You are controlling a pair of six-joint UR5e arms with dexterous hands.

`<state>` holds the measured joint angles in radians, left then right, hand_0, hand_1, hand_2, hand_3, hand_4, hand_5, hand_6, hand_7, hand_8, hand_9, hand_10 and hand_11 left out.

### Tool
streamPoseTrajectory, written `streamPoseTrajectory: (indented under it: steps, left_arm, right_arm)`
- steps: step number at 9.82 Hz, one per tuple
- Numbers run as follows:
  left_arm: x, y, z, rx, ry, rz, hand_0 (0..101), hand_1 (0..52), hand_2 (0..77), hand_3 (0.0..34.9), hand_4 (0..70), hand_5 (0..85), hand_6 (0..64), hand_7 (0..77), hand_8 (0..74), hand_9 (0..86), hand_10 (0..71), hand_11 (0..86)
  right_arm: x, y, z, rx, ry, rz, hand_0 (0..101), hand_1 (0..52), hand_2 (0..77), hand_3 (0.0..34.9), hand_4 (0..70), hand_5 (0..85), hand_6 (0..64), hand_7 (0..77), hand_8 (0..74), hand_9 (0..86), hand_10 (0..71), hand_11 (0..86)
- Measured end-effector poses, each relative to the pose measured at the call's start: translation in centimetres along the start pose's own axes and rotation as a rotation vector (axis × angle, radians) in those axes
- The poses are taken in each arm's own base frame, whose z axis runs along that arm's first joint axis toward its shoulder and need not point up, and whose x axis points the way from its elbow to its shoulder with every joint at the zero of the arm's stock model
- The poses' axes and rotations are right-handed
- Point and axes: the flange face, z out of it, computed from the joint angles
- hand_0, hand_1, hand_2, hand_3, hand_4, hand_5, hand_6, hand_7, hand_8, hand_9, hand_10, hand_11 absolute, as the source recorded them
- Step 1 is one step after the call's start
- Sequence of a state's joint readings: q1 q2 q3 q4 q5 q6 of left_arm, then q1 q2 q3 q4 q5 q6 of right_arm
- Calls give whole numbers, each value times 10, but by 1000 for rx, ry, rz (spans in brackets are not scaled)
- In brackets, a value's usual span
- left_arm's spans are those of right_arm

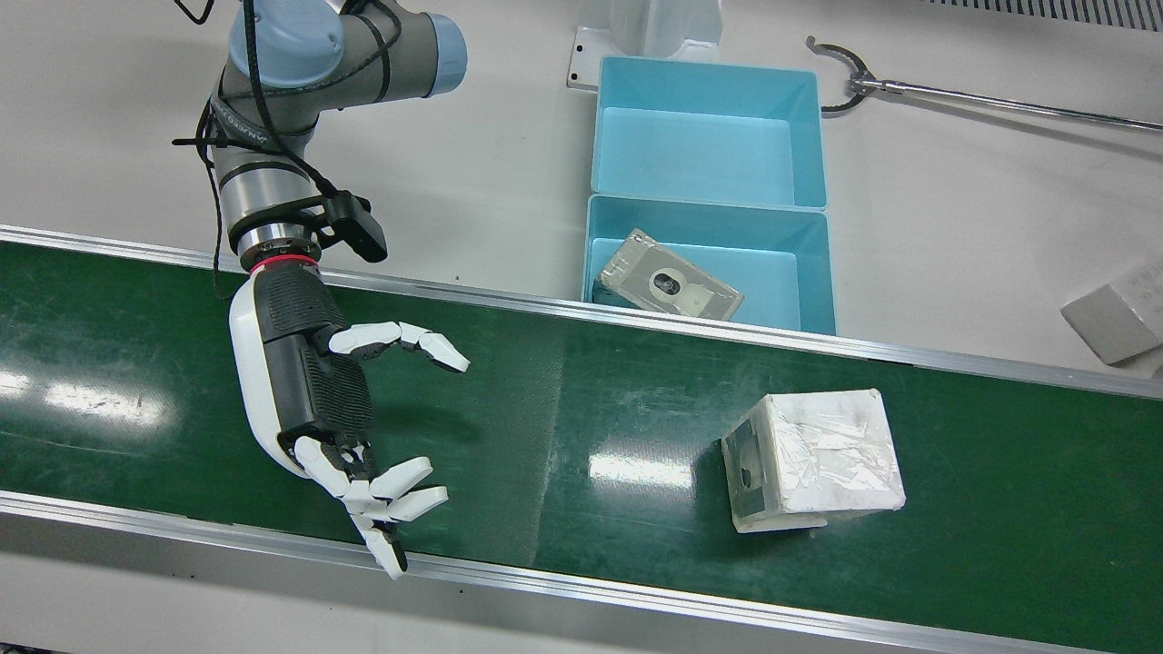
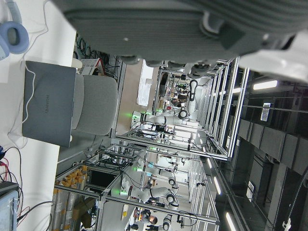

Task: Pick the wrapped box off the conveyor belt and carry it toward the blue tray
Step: 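Hold the open right hand in the belt path as the box arrives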

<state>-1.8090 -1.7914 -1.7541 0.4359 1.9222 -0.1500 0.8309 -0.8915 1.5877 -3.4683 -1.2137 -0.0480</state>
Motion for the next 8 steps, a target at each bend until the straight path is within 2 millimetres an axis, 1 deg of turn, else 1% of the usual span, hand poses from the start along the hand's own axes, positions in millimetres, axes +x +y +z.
streamPoseTrajectory:
  steps: [1, 2, 3, 4, 5, 6, 7, 8]
  left_arm:
    - [0, 0, 0, 0, 0, 0, 0, 0, 5, 0, 0, 11, 0, 0, 5, 0, 0, 0]
    - [0, 0, 0, 0, 0, 0, 0, 0, 5, 0, 0, 11, 0, 0, 0, 0, 0, 0]
    - [0, 0, 0, 0, 0, 0, 0, 0, 5, 0, 0, 11, 0, 5, 5, 0, 0, 0]
    - [0, 0, 0, 0, 0, 0, 0, 0, 5, 0, 0, 11, 0, 5, 5, 0, 0, 0]
    - [0, 0, 0, 0, 0, 0, 0, 0, 5, 0, 0, 11, 0, 0, 0, 0, 0, 0]
    - [0, 0, 0, 0, 0, 0, 0, 0, 5, 0, 0, 11, 0, 0, 0, 0, 0, 0]
    - [0, 0, 0, 0, 0, 0, 0, 0, 5, 0, 0, 11, 0, 0, 0, 0, 0, 0]
    - [0, 0, 0, 0, 0, 0, 0, 0, 5, 0, 0, 11, 0, 0, 0, 0, 5, 0]
  right_arm:
    - [0, 0, 0, 1, 0, -1, 534, 218, 273, 140, 224, 387, 125, 344, 33, 114, 11, 27]
    - [0, 0, 0, 0, 0, -1, 564, 256, 311, 132, 229, 404, 136, 365, 44, 114, 11, 44]
    - [0, 0, 0, 1, 0, -1, 561, 240, 289, 122, 229, 404, 136, 365, 44, 114, 16, 27]
    - [0, 0, 0, 1, 0, -1, 561, 240, 289, 122, 229, 404, 136, 365, 44, 114, 16, 27]
    - [0, -1, 0, 2, 0, -2, 543, 202, 251, 139, 229, 382, 136, 365, 44, 114, 0, 22]
    - [0, -1, 0, 3, 2, -3, 499, 125, 44, 182, 196, 371, 98, 338, 27, 98, 0, 16]
    - [1, -2, -1, 4, 3, -4, 499, 125, 44, 182, 196, 371, 98, 338, 27, 98, 0, 16]
    - [1, -2, -1, 4, 4, -4, 496, 164, 153, 190, 185, 349, 98, 338, 27, 98, 0, 16]
